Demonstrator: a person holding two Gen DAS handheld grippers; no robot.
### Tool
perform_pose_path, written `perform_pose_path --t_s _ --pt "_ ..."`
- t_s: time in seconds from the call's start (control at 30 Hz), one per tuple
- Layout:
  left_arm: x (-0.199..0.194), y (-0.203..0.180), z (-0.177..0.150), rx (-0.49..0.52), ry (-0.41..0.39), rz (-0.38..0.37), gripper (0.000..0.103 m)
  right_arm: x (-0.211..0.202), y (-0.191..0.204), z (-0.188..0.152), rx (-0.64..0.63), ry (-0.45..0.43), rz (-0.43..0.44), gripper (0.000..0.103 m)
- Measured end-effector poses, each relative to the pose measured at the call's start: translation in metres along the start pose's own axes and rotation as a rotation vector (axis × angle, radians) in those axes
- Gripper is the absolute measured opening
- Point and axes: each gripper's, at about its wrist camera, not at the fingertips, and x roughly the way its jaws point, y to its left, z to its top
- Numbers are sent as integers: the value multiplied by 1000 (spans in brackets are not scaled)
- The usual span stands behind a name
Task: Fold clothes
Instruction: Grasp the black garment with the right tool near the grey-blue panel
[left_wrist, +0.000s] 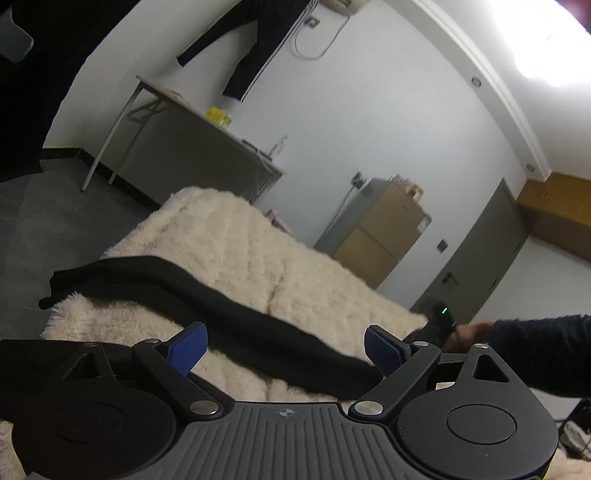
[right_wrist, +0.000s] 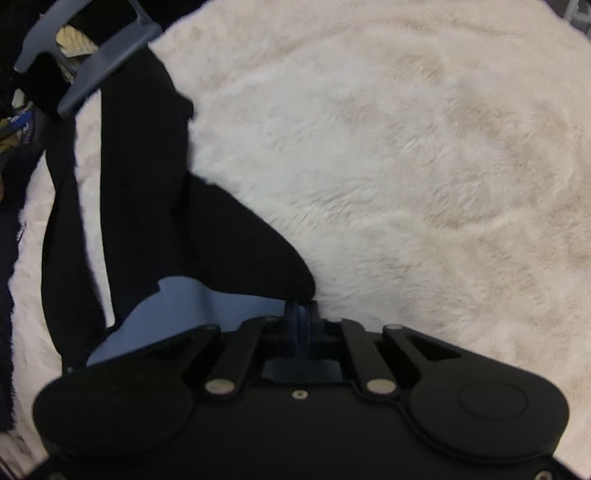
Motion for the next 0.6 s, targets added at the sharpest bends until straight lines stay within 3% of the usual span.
perform_pose_path --t_s 0.1,0.2,0.27,0.3,0.33,0.4,0.43,0.53,0.6 --pt "8 2 -2 -3 21 -1 89 -18 -3 -4 -25 -76 -162 2" --pt "6 5 -3 -16 25 -7 89 -17 2 -10 -20 -87 -252 7" --pt "7 6 -4 -24 28 -6 89 -17 9 -17 -6 -109 -285 20" --pt "6 6 -4 -28 27 -9 89 -22 13 -21 6 -146 -319 36" --pt "5 7 -4 -30 25 -11 89 -35 15 -29 51 -218 -382 54" --pt "3 8 -3 -40 17 -19 89 -65 11 -50 205 -350 -482 77" --pt "2 9 -3 -45 15 -23 89 -82 6 -66 318 -417 -528 83" --pt "2 10 -2 -58 13 -31 89 -124 -11 -130 659 -527 -592 84" --pt "1 11 -1 -65 15 -34 89 -131 -21 -177 804 -491 -577 83"
